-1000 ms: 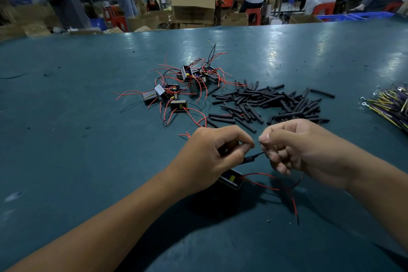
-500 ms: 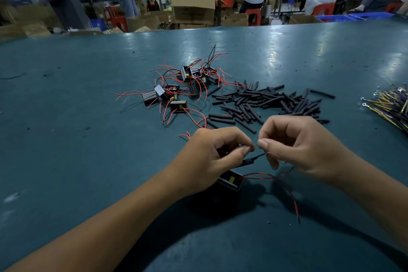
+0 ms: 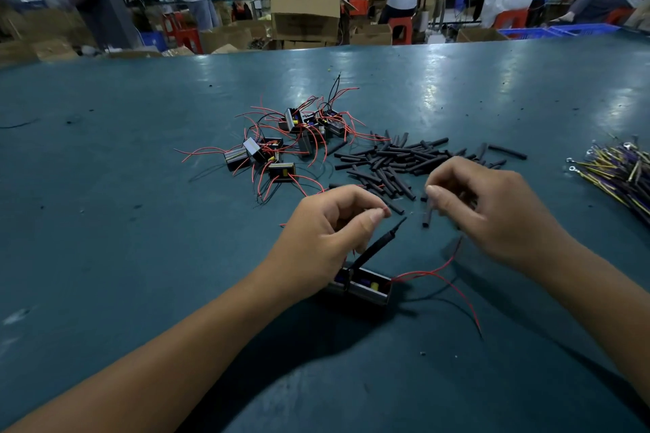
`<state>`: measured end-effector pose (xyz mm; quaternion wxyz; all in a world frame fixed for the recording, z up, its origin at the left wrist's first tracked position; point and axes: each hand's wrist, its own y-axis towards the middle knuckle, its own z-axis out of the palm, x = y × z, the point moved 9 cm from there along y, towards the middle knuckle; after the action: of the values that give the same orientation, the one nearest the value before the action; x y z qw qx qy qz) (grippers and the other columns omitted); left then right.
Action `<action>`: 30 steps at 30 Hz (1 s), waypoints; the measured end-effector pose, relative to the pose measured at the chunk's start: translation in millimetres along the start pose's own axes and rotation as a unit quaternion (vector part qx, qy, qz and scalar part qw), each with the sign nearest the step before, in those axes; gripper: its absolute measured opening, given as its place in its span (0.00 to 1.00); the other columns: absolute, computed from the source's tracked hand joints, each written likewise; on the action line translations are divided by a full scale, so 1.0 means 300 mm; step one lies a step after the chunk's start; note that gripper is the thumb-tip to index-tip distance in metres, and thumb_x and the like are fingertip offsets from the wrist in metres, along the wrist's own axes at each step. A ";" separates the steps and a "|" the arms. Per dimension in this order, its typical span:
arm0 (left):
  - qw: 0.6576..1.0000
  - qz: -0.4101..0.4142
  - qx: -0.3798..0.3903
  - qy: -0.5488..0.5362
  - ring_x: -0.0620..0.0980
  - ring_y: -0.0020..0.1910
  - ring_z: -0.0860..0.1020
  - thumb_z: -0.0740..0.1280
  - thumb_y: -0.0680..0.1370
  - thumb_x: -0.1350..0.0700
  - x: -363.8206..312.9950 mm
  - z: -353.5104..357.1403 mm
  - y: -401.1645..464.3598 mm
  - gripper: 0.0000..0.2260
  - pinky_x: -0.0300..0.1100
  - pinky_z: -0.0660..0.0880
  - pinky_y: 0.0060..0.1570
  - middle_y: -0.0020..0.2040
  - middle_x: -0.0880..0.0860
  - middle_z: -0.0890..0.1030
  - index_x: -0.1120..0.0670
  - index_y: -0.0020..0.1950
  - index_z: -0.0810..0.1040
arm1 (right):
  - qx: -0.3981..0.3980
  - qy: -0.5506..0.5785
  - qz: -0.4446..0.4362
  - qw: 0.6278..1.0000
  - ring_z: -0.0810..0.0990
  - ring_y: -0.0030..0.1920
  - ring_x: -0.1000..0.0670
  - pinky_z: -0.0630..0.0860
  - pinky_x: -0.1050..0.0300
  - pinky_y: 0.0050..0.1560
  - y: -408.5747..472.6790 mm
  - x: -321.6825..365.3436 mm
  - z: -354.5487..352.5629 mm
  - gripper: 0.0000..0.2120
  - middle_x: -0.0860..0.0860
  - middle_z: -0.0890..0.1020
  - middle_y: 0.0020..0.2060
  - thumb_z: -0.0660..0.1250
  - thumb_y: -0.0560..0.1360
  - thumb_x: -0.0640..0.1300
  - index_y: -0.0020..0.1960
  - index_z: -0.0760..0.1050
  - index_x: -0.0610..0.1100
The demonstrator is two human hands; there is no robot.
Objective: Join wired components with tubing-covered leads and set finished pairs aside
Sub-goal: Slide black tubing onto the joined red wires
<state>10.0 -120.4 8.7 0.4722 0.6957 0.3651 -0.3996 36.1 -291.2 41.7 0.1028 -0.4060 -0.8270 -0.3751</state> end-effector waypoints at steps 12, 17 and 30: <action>0.997 -0.060 -0.011 -0.054 0.50 0.27 0.74 0.63 0.82 0.62 0.043 -0.019 0.005 0.05 0.39 0.73 0.30 0.33 0.52 0.81 0.62 0.51 0.77 | 0.174 -0.224 0.100 0.954 0.72 0.55 0.49 0.70 0.55 0.57 -0.013 -0.173 0.139 0.12 0.53 0.76 0.50 0.61 0.81 0.53 0.63 0.75 0.54; 0.996 -0.066 -0.013 -0.059 0.51 0.28 0.76 0.63 0.82 0.61 0.046 -0.020 0.005 0.06 0.40 0.75 0.30 0.34 0.53 0.82 0.62 0.50 0.77 | 0.171 -0.237 0.099 0.951 0.70 0.50 0.49 0.66 0.55 0.53 -0.017 -0.186 0.145 0.10 0.52 0.76 0.47 0.60 0.82 0.53 0.54 0.75 0.50; 0.996 -0.065 -0.026 -0.062 0.51 0.27 0.76 0.65 0.82 0.62 0.040 -0.042 0.011 0.07 0.42 0.77 0.31 0.34 0.56 0.82 0.64 0.47 0.77 | 0.166 -0.206 0.019 0.964 0.67 0.72 0.56 0.51 0.50 0.73 0.000 -0.135 0.214 0.16 0.61 0.78 0.65 0.60 0.80 0.59 0.65 0.77 0.58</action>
<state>20.5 -107.9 2.0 0.4850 0.6322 0.3892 -0.4623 71.0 -270.1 -22.4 0.0036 -0.4674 -0.8730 -0.1393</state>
